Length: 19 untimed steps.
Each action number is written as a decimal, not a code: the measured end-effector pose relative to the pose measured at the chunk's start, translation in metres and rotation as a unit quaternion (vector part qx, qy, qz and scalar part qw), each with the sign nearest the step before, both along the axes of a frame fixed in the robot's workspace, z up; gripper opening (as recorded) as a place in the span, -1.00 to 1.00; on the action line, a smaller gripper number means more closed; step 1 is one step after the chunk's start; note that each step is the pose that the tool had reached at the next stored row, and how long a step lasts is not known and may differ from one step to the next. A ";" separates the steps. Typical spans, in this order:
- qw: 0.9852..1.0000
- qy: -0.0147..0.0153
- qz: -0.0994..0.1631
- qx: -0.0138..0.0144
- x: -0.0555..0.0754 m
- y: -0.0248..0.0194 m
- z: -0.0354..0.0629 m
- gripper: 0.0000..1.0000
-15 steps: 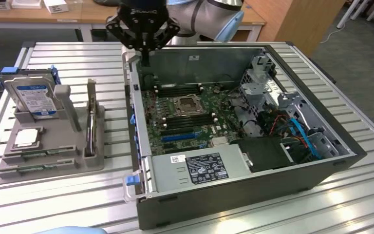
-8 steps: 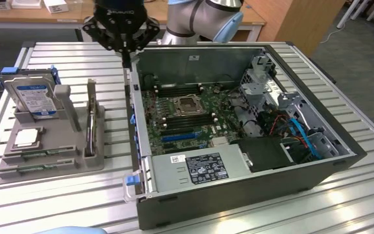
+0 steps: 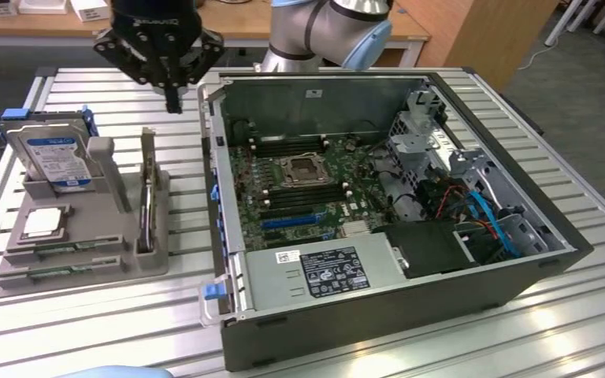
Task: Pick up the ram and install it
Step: 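Reach for the ram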
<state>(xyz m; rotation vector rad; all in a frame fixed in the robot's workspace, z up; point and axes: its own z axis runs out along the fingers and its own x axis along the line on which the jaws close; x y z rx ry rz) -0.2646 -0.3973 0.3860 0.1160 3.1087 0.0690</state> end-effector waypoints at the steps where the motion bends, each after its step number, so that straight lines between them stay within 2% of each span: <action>1: 1.000 0.000 0.000 0.000 -0.004 0.0001 -0.0004 -0.80; 19: 1.000 -0.002 0.000 0.000 -0.086 0.0020 -0.0079 -0.80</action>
